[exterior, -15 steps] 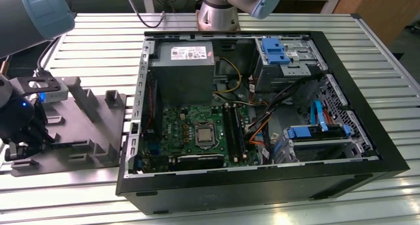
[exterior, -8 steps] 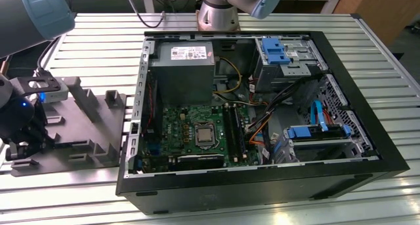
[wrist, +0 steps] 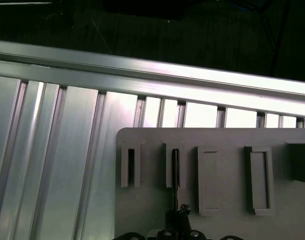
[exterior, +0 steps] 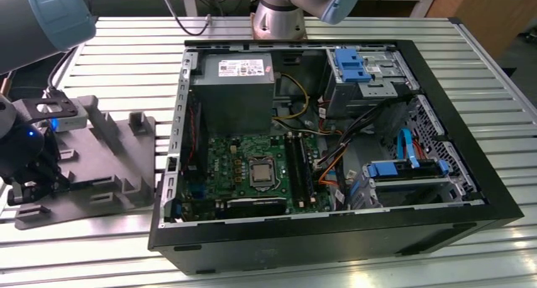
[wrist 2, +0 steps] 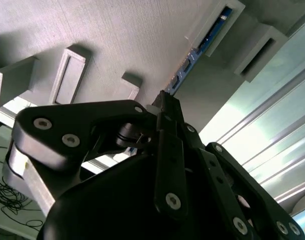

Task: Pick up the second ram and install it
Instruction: 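Pick up the second ram and move it above second insertion slot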

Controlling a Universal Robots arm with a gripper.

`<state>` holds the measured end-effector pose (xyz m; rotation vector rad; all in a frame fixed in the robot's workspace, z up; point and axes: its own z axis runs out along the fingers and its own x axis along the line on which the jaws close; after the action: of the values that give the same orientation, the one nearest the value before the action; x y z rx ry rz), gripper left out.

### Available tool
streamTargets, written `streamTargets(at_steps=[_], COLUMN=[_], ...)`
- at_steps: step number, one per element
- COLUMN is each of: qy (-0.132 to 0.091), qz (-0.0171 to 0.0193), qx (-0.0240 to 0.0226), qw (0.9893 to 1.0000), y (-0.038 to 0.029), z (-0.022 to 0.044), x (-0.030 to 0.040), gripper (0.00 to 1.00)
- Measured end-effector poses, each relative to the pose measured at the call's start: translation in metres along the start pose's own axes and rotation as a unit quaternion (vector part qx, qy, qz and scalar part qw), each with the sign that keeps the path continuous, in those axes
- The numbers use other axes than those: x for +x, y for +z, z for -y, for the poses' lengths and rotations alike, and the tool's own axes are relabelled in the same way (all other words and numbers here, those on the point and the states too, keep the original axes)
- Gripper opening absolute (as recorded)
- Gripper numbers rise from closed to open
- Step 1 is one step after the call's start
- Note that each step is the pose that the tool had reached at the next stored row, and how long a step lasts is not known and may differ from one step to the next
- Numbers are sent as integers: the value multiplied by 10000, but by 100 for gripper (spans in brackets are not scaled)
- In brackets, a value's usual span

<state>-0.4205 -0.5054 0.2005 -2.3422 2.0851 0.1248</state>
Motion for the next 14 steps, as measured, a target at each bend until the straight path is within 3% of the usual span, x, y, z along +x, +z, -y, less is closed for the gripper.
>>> streamTargets(at_steps=[5,9,14], qy=[336,699,758], qz=[16,35,38], qx=[20,42,47], qw=[9994,9975,9971], y=[5,12,12], z=[0,0,1], x=[1,1,1], gripper=[12,12,12])
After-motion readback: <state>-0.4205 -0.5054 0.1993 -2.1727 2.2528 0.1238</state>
